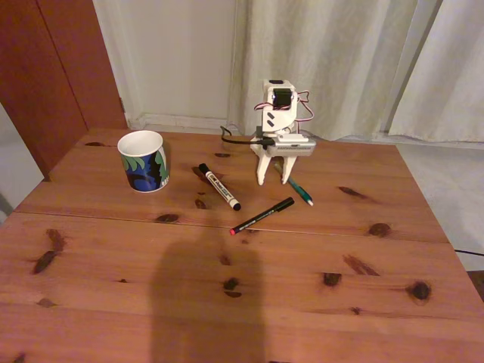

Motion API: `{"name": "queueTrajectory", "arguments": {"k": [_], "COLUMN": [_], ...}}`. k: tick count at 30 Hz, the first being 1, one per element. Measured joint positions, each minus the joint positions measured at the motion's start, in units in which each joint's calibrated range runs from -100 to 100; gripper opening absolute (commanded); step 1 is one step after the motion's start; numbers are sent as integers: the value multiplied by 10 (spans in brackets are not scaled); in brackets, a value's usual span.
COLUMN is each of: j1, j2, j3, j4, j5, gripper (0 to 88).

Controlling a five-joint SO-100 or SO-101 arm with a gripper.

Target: Clean up the desk and place the pens and markers into the cup

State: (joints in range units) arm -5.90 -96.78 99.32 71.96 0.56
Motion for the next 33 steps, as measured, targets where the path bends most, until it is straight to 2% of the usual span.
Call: {"name": "queueTrajectory", "arguments": {"k": [16,21,33], "j1": [10,2,-90], "j2": [37,172,576], "j3": [-47,-151,-392], "j4": [21,21,19], "j5": [0,0,0], "gripper": [244,244,245]}}
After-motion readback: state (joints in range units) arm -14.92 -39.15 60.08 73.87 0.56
